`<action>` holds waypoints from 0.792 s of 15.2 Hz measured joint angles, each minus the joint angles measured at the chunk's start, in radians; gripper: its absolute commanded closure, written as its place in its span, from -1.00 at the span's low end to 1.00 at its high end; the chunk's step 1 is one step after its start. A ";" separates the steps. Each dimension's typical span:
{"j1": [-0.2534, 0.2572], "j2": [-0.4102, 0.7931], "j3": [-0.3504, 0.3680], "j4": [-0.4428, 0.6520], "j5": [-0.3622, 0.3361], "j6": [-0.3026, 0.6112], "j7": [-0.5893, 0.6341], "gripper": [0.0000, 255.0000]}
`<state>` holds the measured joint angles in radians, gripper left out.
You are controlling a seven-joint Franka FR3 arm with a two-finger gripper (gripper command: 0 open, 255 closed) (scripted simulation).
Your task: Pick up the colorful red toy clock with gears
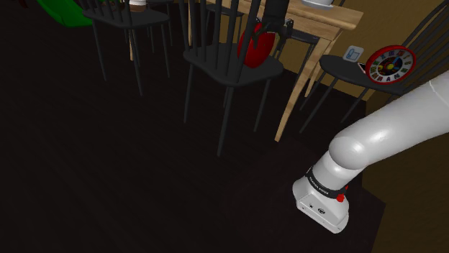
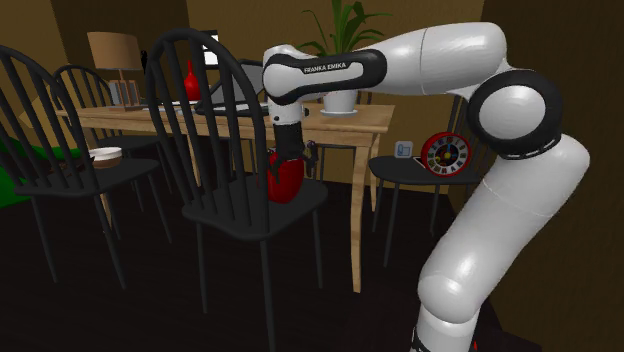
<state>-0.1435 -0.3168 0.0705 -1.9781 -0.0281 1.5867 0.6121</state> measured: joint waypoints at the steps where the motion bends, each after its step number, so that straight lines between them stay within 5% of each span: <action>1: -0.010 0.050 0.001 0.061 -0.003 0.002 0.037 -1.00; 12: -0.095 0.399 -0.046 0.568 -0.026 -0.104 0.407 -1.00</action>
<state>-0.2389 0.0825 0.0240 -1.4097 -0.0545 1.4832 1.0188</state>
